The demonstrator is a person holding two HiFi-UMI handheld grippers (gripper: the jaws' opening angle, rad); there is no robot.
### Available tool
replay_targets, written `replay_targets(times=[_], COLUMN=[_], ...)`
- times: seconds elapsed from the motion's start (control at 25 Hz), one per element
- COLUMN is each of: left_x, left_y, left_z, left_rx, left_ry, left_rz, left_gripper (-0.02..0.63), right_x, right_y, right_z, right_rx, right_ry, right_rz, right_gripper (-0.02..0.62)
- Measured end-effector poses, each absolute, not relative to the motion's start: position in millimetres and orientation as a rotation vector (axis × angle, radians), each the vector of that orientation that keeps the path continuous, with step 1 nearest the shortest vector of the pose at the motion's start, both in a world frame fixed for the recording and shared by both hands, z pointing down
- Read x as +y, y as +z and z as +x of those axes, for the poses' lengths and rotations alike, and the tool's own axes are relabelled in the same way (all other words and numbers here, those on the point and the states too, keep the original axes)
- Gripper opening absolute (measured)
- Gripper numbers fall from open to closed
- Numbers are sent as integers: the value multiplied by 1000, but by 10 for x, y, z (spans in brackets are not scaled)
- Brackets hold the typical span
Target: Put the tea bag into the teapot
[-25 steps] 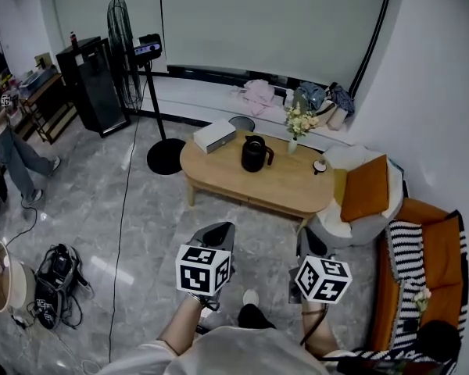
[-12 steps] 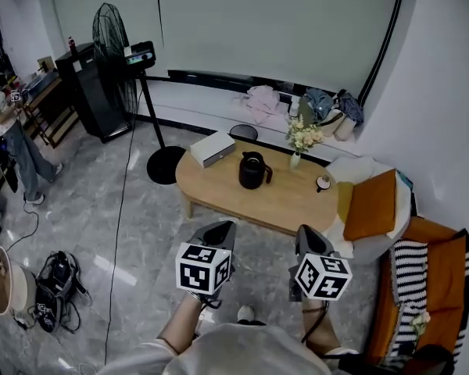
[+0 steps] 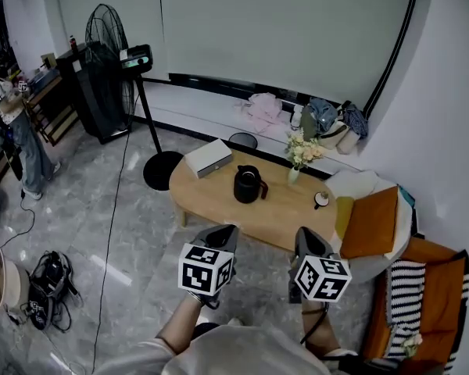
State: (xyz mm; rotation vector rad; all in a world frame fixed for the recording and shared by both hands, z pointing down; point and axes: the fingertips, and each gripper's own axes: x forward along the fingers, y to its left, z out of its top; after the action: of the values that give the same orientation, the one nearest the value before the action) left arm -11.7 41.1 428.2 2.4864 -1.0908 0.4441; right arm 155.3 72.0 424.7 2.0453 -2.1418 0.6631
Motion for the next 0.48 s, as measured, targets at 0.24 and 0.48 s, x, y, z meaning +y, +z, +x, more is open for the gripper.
replay_targets(times=[0.24,0.48], left_x=[275,7], left_y=[4448,4541], left_z=[-21,117], left_rx=[-1082,-1051], left_ry=[466,469], left_rz=[2448,2451], left_gripper=[15,15], right_x=[587,355], right_y=[4422,4490], right_z=[1681,1798], right_rx=[-2113,-2086], right_ry=[710,725], right_rz=[2023,2044], right_gripper=[34,34])
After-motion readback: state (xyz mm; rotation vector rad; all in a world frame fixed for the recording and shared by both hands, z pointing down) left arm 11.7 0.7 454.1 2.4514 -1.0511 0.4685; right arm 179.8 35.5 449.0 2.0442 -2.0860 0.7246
